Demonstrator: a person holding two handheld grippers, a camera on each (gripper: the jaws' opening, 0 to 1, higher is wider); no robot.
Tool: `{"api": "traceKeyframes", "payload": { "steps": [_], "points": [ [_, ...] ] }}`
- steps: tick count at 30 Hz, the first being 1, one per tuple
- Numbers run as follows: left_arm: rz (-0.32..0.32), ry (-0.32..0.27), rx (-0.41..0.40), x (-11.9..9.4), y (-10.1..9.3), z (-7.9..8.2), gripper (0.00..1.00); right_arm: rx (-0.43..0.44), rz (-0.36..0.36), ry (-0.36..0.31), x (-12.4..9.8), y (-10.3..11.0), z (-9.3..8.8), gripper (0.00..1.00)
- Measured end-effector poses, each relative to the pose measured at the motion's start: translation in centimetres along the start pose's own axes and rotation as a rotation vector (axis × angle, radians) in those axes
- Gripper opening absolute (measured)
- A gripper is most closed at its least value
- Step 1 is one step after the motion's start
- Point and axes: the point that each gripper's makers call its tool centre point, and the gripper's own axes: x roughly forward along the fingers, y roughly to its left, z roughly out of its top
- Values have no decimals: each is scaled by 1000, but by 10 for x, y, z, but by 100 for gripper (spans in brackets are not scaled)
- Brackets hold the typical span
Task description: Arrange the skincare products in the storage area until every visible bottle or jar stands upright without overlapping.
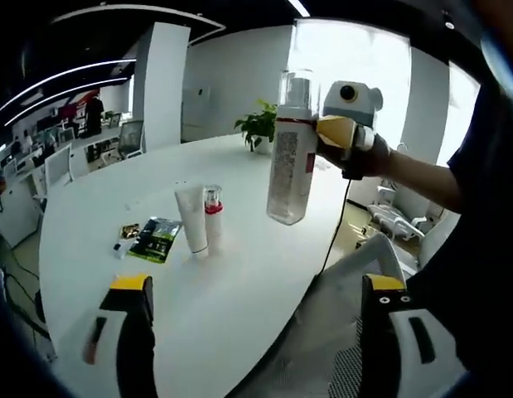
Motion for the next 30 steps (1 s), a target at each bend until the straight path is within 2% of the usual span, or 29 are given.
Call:
{"api": "traceKeyframes", "payload": {
  "steps": [5,19,22,25,30],
  "points": [
    [24,13,-28,-1,7,-12,99,6,-21,-5,-1,-11,-8,12],
    [113,53,-91,-8,43,-45,98,25,-78,30,0,-51,-59,12],
    [120,52,-104,-6,48,-48,98,7,-79,40,0,-57,-68,12],
    [125,52,-108,-3,51,-51,98,-43,-81,80,-1,-64,-82,12],
    [133,44,-101,1,55,-62,97,-59,-88,84,-4,-76,-101,12]
  ]
}}
